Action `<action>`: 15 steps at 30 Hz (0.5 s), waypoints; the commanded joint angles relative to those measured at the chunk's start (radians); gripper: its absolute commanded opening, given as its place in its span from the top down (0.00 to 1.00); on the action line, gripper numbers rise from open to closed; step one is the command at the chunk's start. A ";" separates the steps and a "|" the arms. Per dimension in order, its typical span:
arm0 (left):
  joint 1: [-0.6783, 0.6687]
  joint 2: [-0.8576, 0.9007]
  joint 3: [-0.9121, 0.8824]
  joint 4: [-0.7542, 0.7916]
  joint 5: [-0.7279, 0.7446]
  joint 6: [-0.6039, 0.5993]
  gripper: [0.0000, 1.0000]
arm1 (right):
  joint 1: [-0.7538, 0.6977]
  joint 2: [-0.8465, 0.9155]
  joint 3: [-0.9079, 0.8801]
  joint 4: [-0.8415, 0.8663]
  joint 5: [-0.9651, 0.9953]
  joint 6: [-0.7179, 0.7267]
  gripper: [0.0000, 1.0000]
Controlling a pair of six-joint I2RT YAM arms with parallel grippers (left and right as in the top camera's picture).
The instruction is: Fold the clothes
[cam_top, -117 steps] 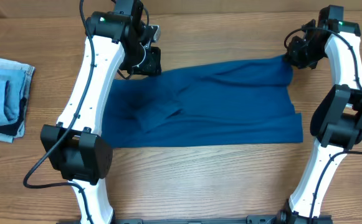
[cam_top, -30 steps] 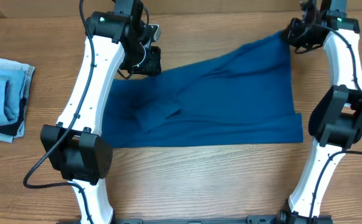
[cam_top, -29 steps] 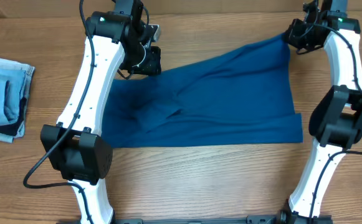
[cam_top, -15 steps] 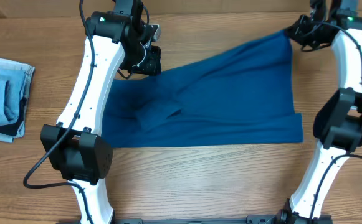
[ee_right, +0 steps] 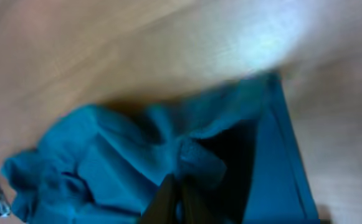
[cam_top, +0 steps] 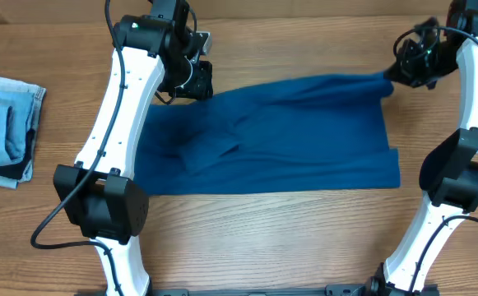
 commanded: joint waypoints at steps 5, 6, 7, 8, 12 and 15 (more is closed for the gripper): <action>-0.001 0.003 0.009 0.001 0.013 0.005 0.63 | -0.001 -0.029 0.016 -0.096 0.302 0.101 0.95; -0.001 0.003 0.009 0.000 0.016 0.005 0.63 | -0.001 -0.029 0.016 -0.099 0.302 0.101 0.94; -0.001 0.003 0.009 -0.002 0.022 0.005 0.63 | -0.001 -0.029 0.016 -0.104 0.302 0.102 0.92; -0.001 0.003 0.009 -0.010 0.032 0.005 0.62 | -0.001 -0.029 0.016 -0.109 0.302 0.102 0.91; -0.001 0.003 0.009 -0.078 0.057 0.005 0.68 | -0.001 -0.029 0.003 -0.111 0.302 0.103 0.93; -0.006 0.003 0.009 -0.143 0.018 0.008 0.66 | 0.001 -0.029 -0.003 -0.110 0.302 0.102 0.92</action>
